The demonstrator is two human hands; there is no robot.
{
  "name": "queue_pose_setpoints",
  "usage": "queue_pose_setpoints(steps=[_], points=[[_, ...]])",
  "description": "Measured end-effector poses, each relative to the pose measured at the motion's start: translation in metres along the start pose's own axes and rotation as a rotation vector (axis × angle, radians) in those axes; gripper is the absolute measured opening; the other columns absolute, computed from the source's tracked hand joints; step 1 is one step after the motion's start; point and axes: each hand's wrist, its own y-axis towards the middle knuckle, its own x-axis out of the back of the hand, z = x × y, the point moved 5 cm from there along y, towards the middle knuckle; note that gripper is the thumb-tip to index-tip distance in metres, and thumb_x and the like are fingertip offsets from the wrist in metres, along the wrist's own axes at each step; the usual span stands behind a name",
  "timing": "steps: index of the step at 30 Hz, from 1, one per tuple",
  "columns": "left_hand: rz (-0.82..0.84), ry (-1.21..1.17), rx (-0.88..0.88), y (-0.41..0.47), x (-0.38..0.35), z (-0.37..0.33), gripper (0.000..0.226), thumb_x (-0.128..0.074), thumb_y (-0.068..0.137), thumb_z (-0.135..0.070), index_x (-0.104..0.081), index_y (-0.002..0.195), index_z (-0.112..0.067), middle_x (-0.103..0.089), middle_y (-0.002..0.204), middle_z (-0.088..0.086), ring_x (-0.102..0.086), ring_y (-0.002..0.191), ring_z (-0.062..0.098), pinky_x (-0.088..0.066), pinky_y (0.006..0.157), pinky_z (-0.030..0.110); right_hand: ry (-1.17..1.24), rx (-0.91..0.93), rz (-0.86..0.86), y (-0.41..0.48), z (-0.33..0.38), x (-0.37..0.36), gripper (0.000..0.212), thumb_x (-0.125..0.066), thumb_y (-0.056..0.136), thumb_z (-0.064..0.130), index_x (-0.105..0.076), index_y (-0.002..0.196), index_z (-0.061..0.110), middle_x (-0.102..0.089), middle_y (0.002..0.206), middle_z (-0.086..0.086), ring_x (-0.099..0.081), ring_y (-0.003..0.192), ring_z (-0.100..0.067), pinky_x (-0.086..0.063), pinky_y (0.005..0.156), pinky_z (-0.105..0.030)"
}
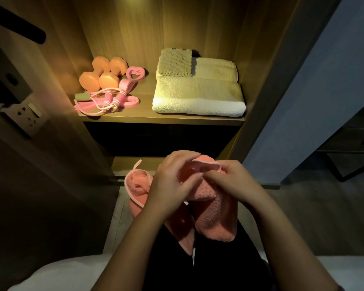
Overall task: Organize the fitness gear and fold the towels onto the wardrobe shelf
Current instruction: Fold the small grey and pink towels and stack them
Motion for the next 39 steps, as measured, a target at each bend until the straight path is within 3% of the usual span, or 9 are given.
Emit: queue_pose_setpoints(steps=[4, 7, 10, 14, 17, 21, 29, 35, 39], points=[[-0.074, -0.009, 0.028, 0.004, 0.000, 0.000, 0.011, -0.060, 0.088, -0.014, -0.068, 0.094, -0.018, -0.062, 0.091, -0.018, -0.058, 0.091, -0.004, -0.044, 0.079, 0.015, -0.017, -0.032, 0.012, -0.001, -0.004, -0.002, 0.012, -0.065, 0.088, 0.024, -0.075, 0.084, 0.023, -0.073, 0.083, 0.000, -0.068, 0.082, -0.015, -0.053, 0.077, -0.039], [-0.282, -0.085, 0.220, 0.002, 0.015, 0.015, 0.020, -0.049, 0.094, -0.014, -0.057, 0.084, -0.030, -0.060, 0.077, -0.020, -0.054, 0.072, -0.007, -0.041, 0.062, 0.011, -0.070, -0.055, -0.030, -0.003, -0.011, 0.000, 0.010, -0.065, 0.086, 0.017, -0.073, 0.086, 0.023, -0.071, 0.081, 0.003, -0.066, 0.081, -0.014, -0.053, 0.078, -0.038], [-0.334, -0.144, 0.367, 0.001, 0.028, 0.037, 0.025, -0.047, 0.099, -0.013, -0.056, 0.086, -0.033, -0.060, 0.082, -0.024, -0.057, 0.079, -0.004, -0.046, 0.067, 0.023, -0.065, -0.084, -0.061, -0.005, -0.020, 0.007, 0.008, -0.066, 0.089, 0.023, -0.074, 0.091, 0.021, -0.071, 0.085, 0.002, -0.065, 0.084, -0.015, -0.052, 0.080, -0.041], [-0.112, -0.111, 0.344, 0.003, 0.021, 0.042, 0.014, -0.054, 0.092, -0.013, -0.061, 0.092, -0.025, -0.063, 0.088, -0.014, -0.060, 0.090, 0.008, -0.051, 0.077, 0.036, -0.007, -0.029, -0.059, 0.000, -0.017, 0.008, 0.012, -0.062, 0.093, 0.026, -0.074, 0.095, 0.026, -0.072, 0.085, 0.008, -0.067, 0.081, -0.007, -0.054, 0.073, -0.029], [-0.156, -0.133, 0.309, 0.016, 0.025, 0.040, 0.015, -0.053, 0.095, -0.011, -0.060, 0.087, -0.023, -0.062, 0.083, -0.010, -0.059, 0.079, 0.003, -0.049, 0.070, 0.027, -0.079, 0.030, -0.110, 0.013, -0.008, 0.012, 0.017, -0.058, 0.092, 0.019, -0.070, 0.083, 0.027, -0.069, 0.077, 0.010, -0.064, 0.075, -0.006, -0.049, 0.064, -0.022], [-0.365, -0.227, 0.402, 0.049, 0.053, 0.042, 0.024, -0.051, 0.099, -0.016, -0.060, 0.080, -0.028, -0.061, 0.075, -0.013, -0.053, 0.063, -0.012, -0.039, 0.055, 0.006, -0.418, 0.001, -0.325, 0.039, -0.007, 0.049, 0.027, -0.048, 0.089, 0.013, -0.070, 0.096, 0.026, -0.071, 0.095, 0.003, -0.064, 0.092, -0.021, -0.053, 0.080, -0.038], [-0.378, -0.205, 0.311, 0.142, 0.117, 0.013, 0.018, -0.051, 0.097, -0.026, -0.062, 0.083, -0.030, -0.064, 0.082, -0.010, -0.059, 0.077, 0.010, -0.046, 0.064, 0.030, -0.750, -0.040, -0.499, 0.076, 0.020, 0.119, 0.025, -0.048, 0.086, 0.008, -0.071, 0.093, 0.016, -0.068, 0.097, -0.016, -0.062, 0.092, -0.040, -0.046, 0.068, -0.035], [-0.334, 0.062, 0.325, 0.194, 0.161, 0.007, 0.018, -0.050, 0.091, -0.010, -0.068, 0.092, -0.007, -0.068, 0.097, 0.019, -0.063, 0.089, 0.033, -0.053, 0.082, 0.049, -0.637, -0.047, -0.595, 0.081, 0.041, 0.169, 0.027, -0.048, 0.088, 0.003, -0.074, 0.093, 0.006, -0.071, 0.097, -0.020, -0.061, 0.095, -0.042, -0.047, 0.075, -0.037], [-0.321, 0.134, 0.367, 0.209, 0.180, -0.008, 0.023, -0.055, 0.090, -0.009, -0.068, 0.074, -0.018, -0.067, 0.081, 0.007, -0.061, 0.078, 0.027, -0.054, 0.071, 0.040, -0.297, -0.003, -0.676, 0.086, 0.067, 0.200, 0.021, -0.053, 0.092, 0.008, -0.074, 0.090, 0.008, -0.071, 0.089, -0.014, -0.064, 0.087, -0.032, -0.051, 0.077, -0.036]])
